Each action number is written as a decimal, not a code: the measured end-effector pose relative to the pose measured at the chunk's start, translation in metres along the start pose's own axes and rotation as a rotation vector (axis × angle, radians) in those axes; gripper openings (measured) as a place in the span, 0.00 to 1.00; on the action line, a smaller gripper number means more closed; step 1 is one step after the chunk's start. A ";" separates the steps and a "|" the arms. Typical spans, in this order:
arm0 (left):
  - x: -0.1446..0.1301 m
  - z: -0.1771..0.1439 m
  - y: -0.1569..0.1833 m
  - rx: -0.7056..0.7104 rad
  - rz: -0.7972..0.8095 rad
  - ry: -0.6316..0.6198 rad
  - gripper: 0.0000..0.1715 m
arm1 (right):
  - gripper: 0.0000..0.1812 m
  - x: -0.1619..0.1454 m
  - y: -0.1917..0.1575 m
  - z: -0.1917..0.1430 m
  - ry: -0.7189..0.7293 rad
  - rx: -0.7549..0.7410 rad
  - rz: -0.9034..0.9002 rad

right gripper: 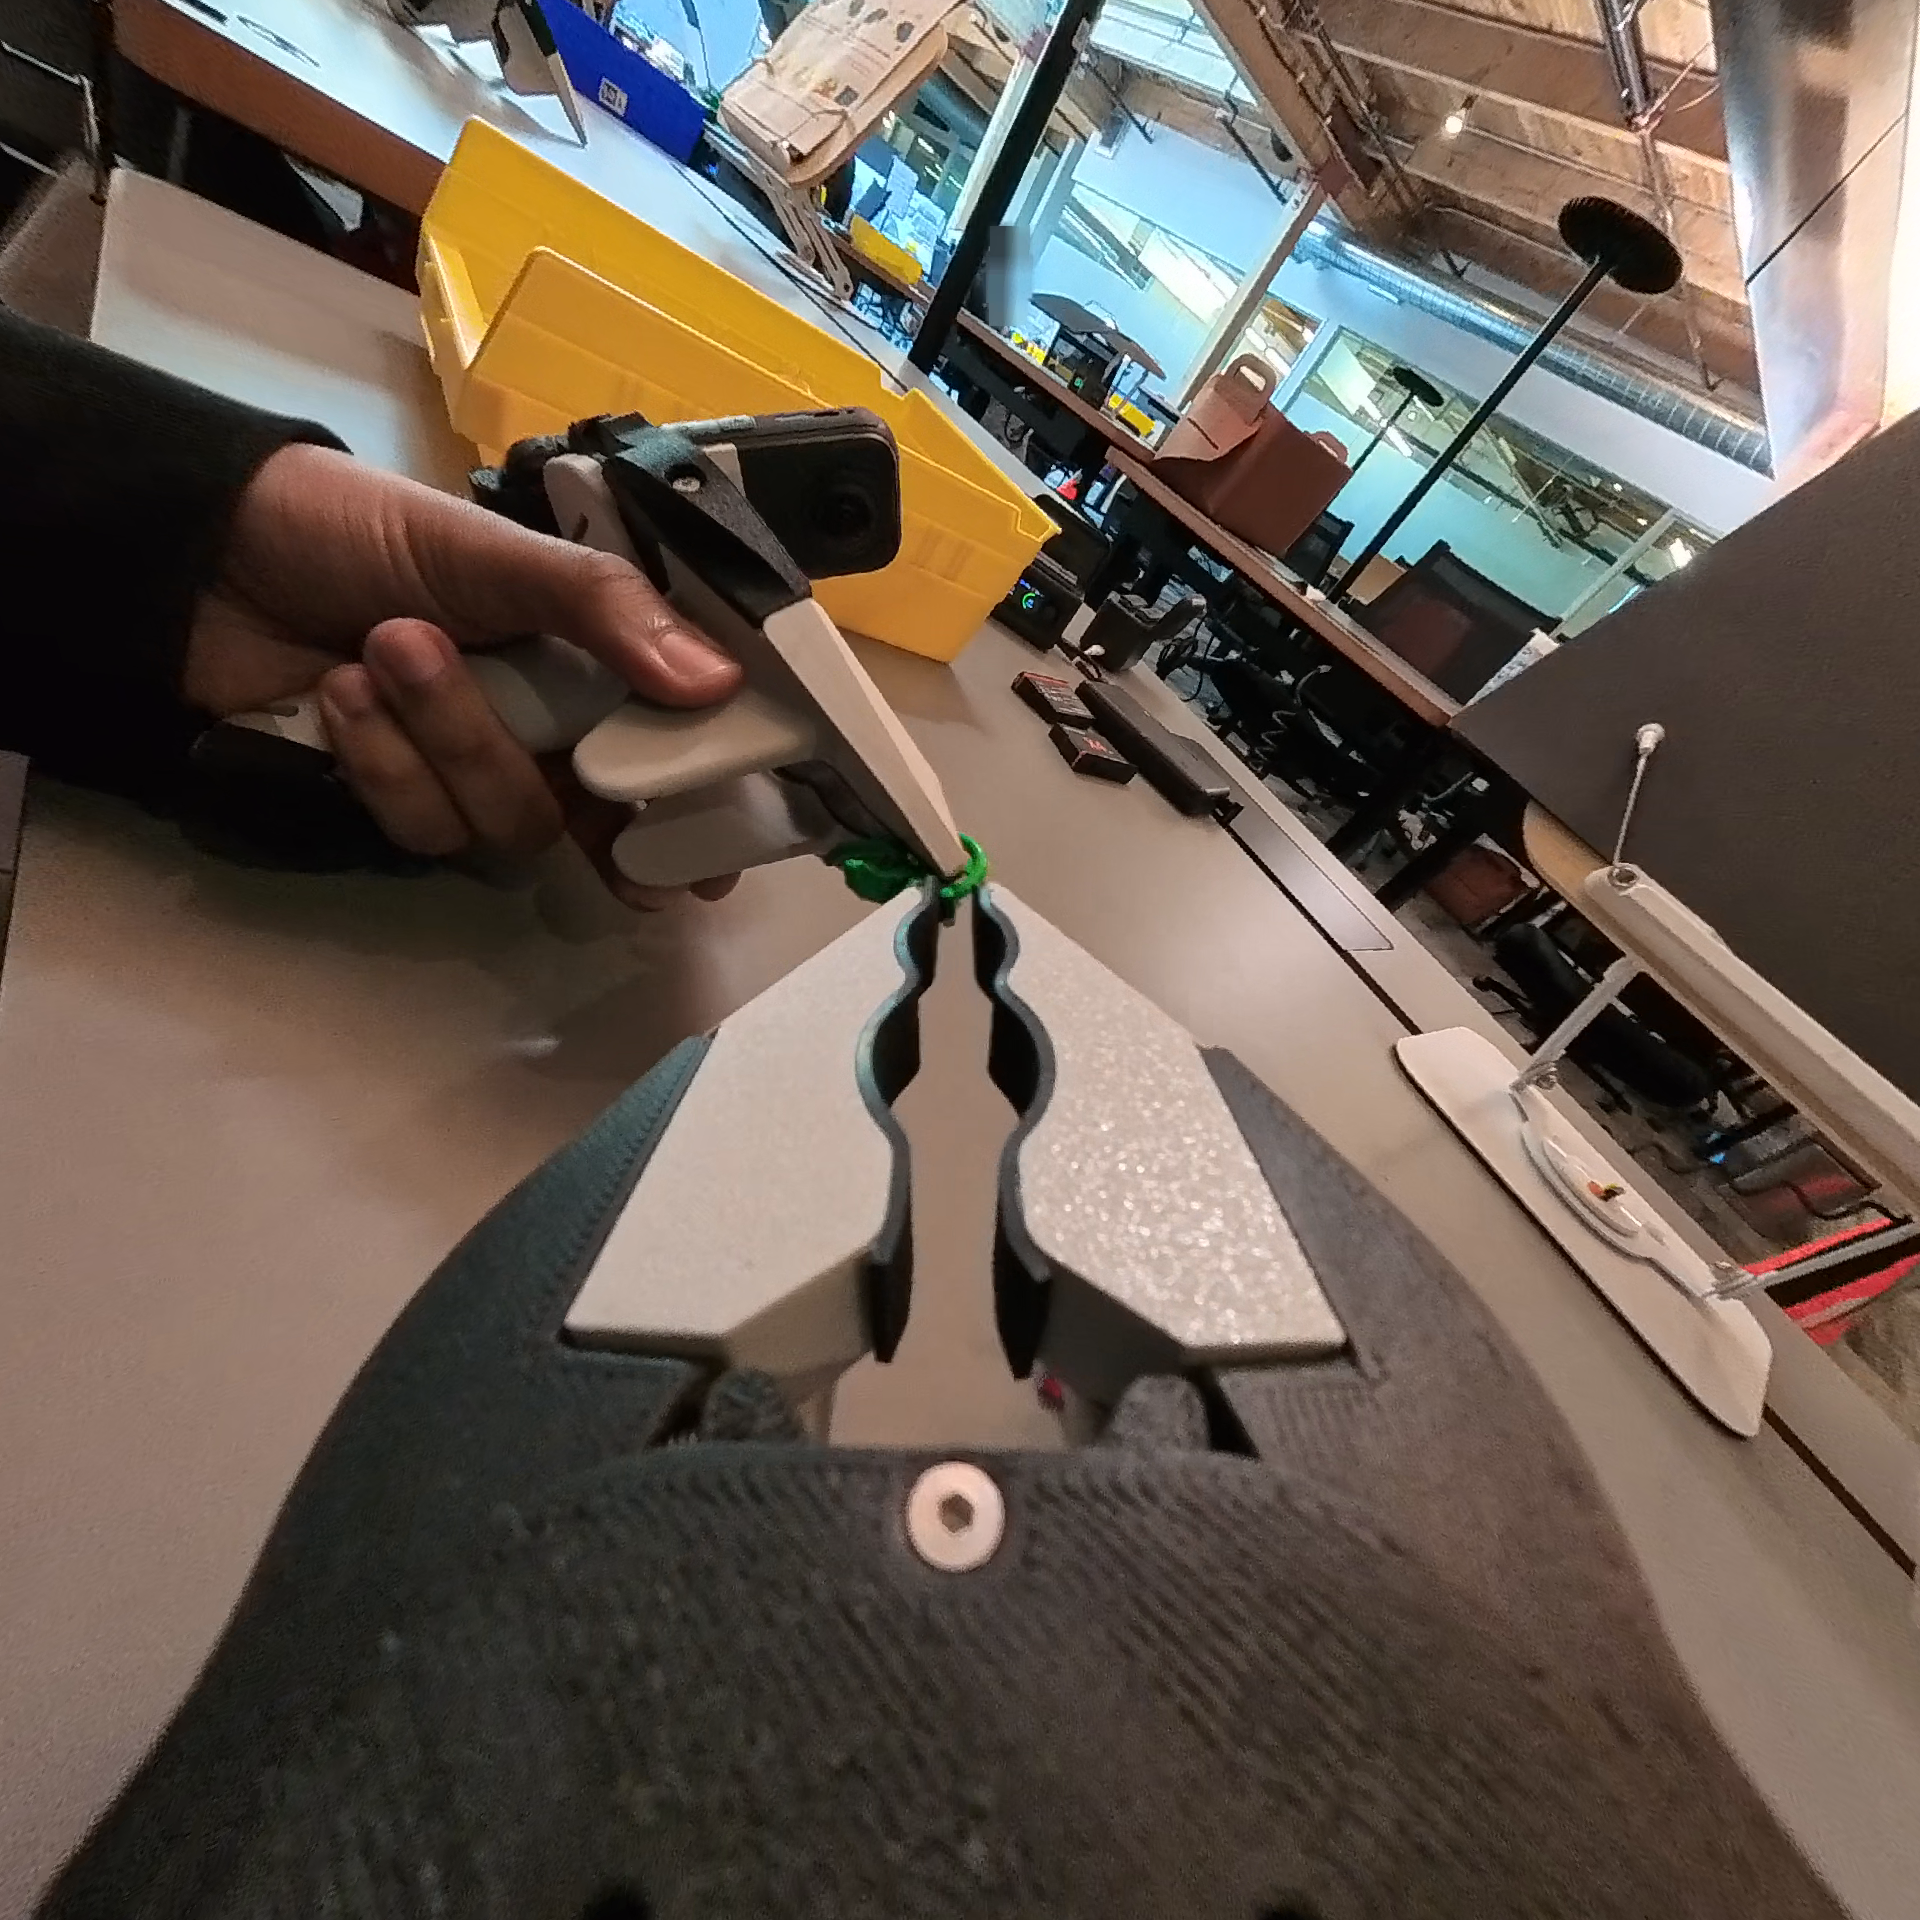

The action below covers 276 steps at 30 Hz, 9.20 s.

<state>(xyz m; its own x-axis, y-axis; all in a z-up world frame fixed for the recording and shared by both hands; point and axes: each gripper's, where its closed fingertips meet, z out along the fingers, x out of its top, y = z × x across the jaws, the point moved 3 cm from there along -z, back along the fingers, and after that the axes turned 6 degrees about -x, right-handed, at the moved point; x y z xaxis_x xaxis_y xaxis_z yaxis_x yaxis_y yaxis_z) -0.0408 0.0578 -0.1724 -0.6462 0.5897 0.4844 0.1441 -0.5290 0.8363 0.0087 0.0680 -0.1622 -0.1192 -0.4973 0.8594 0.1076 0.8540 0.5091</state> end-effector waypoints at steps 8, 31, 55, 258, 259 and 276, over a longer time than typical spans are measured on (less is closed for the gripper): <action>-0.004 -0.001 0.000 -0.007 -0.011 -0.068 0.00 | 0.00 -0.001 -0.005 -0.003 0.015 0.083 0.052; 0.015 -0.011 0.008 -0.108 0.006 0.069 0.00 | 0.00 -0.059 0.119 0.016 -0.418 -0.263 0.745; 0.023 -0.016 0.000 -0.002 0.061 0.169 0.00 | 0.15 -0.010 0.053 0.034 -0.285 0.121 0.724; 0.042 -0.025 0.006 -0.116 0.059 0.299 0.00 | 0.03 -0.155 0.149 0.061 -1.120 -0.057 0.928; 0.041 -0.025 0.006 -0.112 0.062 0.296 0.00 | 0.04 -0.155 0.148 0.059 -1.119 -0.064 0.923; 0.049 -0.038 0.006 -0.022 0.143 0.464 0.00 | 0.18 0.046 0.023 0.044 -0.214 -0.232 0.086</action>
<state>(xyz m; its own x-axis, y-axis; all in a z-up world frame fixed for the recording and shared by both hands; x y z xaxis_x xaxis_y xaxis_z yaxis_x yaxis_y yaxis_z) -0.1000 0.0603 -0.1530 -0.8879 0.1784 0.4241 0.2431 -0.6007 0.7616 -0.0378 0.0718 -0.1135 -0.3020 -0.3602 0.8826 0.3456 0.8215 0.4535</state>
